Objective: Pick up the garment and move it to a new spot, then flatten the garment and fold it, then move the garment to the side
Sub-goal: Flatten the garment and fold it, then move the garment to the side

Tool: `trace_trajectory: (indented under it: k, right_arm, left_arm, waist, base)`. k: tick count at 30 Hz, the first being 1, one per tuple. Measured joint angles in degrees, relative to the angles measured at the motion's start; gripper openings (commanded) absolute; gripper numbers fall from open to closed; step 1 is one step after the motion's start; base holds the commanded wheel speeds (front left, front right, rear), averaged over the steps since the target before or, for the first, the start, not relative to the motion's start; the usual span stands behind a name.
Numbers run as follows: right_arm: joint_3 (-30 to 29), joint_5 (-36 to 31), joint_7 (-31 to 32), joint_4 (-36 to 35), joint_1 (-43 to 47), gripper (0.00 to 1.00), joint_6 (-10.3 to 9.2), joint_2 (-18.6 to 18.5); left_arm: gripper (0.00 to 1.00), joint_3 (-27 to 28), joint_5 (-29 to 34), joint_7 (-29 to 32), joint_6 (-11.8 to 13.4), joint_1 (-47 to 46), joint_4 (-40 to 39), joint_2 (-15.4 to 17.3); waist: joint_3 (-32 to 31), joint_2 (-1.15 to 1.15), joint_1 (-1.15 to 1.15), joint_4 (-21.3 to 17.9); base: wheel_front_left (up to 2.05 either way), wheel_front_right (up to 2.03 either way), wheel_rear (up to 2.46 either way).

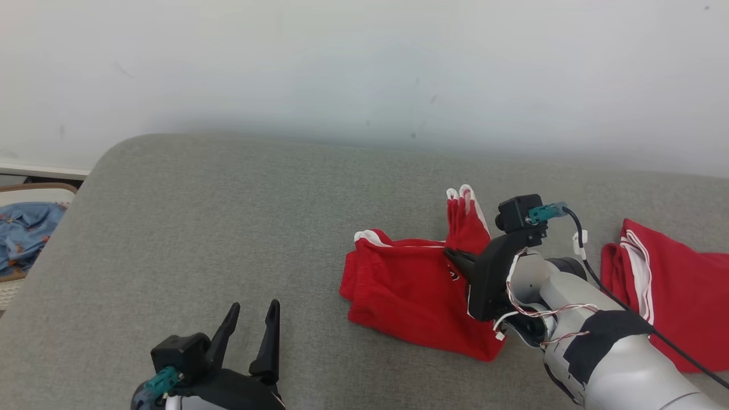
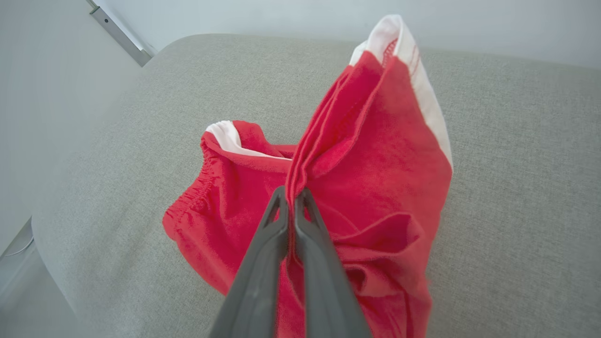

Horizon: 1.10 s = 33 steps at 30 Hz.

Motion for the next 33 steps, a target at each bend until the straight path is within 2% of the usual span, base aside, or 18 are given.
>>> trace_trajectory:
  k: [11,21,28,29,30,33]
  right_arm:
    - [0.48,4.49,6.10,-3.01,0.00,0.00,0.00,1.36]
    - [-1.74,9.45,10.88,0.98,-0.68,0.00,-0.08,2.47]
    - [-2.31,10.60,12.25,3.93,-1.49,0.00,-1.41,2.87]
    - [-2.25,10.88,12.63,4.23,-1.49,0.20,-1.62,2.90]
    - [-1.98,10.88,12.68,4.43,-1.49,1.00,-1.85,2.96]
    - [-1.43,10.76,13.00,5.19,-1.95,1.00,-2.03,3.28]
  left_arm:
    - [1.00,-1.30,-0.01,0.45,-0.07,-0.04,1.24,-1.21]
    - [1.00,-3.00,-0.03,0.54,-0.54,-0.34,2.27,-2.19]
    - [1.00,-4.55,-0.03,0.78,-1.01,-1.39,3.19,-2.88]
    - [1.00,-4.69,-0.04,0.78,-1.00,-1.40,3.22,-2.94]
    - [1.00,-4.72,-0.10,0.78,-1.00,-1.39,3.22,-2.99]
    - [1.00,-4.63,-0.31,0.76,-0.99,-1.40,3.25,-3.00]
  waist:
    - [-1.20,0.00,0.00,3.67]
    - [-1.49,0.00,0.00,6.56]
    - [-1.51,0.00,0.00,9.10]
    - [-1.49,0.00,0.00,9.48]
    - [-1.45,0.00,0.00,9.85]
    - [-1.16,0.00,0.00,10.73]
  base:
    - [0.00,0.00,0.00]
    - [0.00,0.00,0.00]
    - [0.00,0.00,0.00]
    - [0.00,0.00,0.00]
    - [0.00,0.00,0.00]
    - [0.00,0.00,0.00]
